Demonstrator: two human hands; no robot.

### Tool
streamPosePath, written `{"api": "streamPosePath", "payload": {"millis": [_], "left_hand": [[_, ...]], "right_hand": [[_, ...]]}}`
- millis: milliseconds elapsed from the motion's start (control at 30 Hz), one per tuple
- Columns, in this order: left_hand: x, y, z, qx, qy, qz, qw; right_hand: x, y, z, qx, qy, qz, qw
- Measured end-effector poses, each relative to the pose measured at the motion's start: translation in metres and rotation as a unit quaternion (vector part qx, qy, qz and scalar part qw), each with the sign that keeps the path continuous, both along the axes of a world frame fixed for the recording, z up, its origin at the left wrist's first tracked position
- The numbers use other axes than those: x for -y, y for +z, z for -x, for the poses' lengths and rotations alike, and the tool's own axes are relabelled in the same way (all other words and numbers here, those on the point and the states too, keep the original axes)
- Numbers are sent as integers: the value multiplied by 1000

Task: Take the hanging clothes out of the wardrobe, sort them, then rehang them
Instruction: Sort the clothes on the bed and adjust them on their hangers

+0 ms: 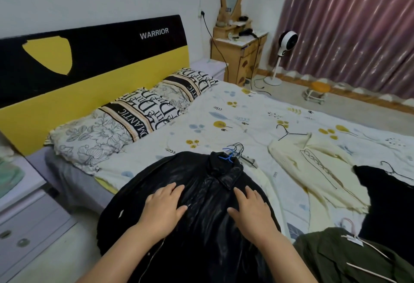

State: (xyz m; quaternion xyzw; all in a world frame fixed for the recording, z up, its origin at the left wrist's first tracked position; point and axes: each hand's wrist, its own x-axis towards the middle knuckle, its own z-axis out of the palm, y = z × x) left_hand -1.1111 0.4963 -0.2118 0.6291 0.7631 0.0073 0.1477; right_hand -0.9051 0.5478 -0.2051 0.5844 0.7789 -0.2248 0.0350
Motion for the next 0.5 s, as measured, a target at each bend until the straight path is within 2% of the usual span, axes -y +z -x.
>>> {"api": "streamPosePath", "payload": {"millis": [133,500], "left_hand": [[-47,-10,12,-17,-9,17,1000],[-142,-65,43,4,-24,38,999]], "right_hand": [[-39,-19,7,1,-16,26,1000],[-123,-70,25,37,-99,81,991]]}}
